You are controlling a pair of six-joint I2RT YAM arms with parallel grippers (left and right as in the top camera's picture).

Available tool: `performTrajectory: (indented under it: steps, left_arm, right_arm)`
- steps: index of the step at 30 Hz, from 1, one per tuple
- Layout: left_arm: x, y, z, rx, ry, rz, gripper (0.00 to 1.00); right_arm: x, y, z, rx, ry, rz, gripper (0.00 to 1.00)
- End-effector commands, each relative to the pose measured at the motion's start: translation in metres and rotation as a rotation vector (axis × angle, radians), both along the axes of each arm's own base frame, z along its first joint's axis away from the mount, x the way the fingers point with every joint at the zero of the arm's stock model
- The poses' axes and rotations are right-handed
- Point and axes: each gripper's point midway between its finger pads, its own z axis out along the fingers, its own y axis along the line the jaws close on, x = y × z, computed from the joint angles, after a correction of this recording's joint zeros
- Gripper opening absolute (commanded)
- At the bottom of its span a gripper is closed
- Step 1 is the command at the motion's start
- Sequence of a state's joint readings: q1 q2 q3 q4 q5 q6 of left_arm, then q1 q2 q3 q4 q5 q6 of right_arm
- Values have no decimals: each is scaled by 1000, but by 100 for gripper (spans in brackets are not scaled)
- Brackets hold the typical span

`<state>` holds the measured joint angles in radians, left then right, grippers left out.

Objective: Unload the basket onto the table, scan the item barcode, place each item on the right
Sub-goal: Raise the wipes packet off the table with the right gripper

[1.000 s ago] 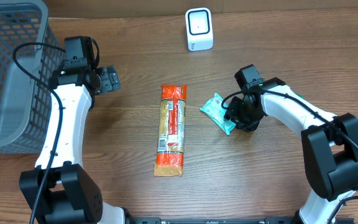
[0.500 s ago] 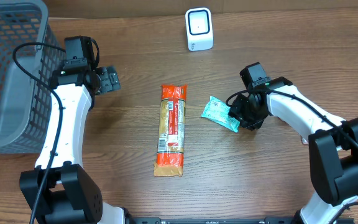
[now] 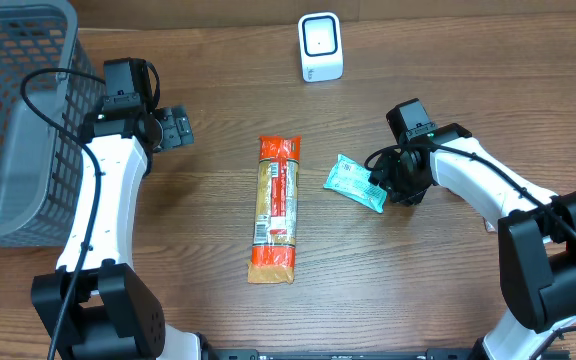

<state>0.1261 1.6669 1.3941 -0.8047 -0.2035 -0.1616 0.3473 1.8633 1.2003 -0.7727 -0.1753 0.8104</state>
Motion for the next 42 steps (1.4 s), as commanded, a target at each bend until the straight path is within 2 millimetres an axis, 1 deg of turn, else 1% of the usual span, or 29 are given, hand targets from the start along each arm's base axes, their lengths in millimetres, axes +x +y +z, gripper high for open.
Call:
performTrajectory:
  steps: [1, 8, 12, 14, 17, 19, 21, 22, 27, 30, 33, 35, 36, 38, 40, 42]
  left_arm:
    - [3, 1, 6, 6, -15, 3, 100]
    - [3, 1, 6, 6, -15, 3, 100]
    - [3, 1, 6, 6, -15, 3, 100]
    - [4, 1, 6, 6, -15, 3, 100]
    - [3, 1, 6, 6, -15, 3, 100]
    - [4, 1, 6, 6, -15, 3, 100]
    - [3, 1, 6, 6, -15, 3, 100]
    - [3, 1, 6, 6, -15, 4, 99]
    - [4, 1, 6, 6, -15, 3, 100]
    - [3, 1, 6, 6, -15, 3, 100]
    - [3, 1, 6, 6, -15, 3, 100]
    - [4, 1, 6, 6, -15, 3, 100]
    - [3, 1, 6, 6, -15, 4, 100]
    - [3, 1, 6, 6, -15, 3, 100]
    - [3, 1, 6, 6, -15, 4, 100]
    - [4, 1, 6, 6, -15, 3, 100]
  right_arm:
    - [3, -2, 6, -13, -36, 5, 48]
    - [-1, -1, -5, -11, -20, 10, 47]
    - [-9, 4, -17, 27, -10, 18, 46]
    - [-13, 3, -23, 31, -7, 19, 44]
    - [-13, 2, -24, 28, -12, 38, 36]
    - [-12, 2, -24, 26, -25, 68, 25]
    - [-12, 2, -24, 23, -31, 90, 9]
    - [-12, 2, -24, 23, -33, 97, 7]
    - [-8, 1, -20, 24, -52, 148, 4]
    - [-5, 4, -5, 90, -42, 168, 4]
    - [8, 10, 22, 182, -122, 249, 4]
    - [15, 12, 48, 220, -211, 319, 4]
    - [16, 11, 57, 220, -246, 340, 4]
    - [17, 11, 86, 210, -350, 413, 4]
    - [14, 13, 111, 198, -443, 491, 4]
    - [6, 18, 137, 198, -532, 585, 4]
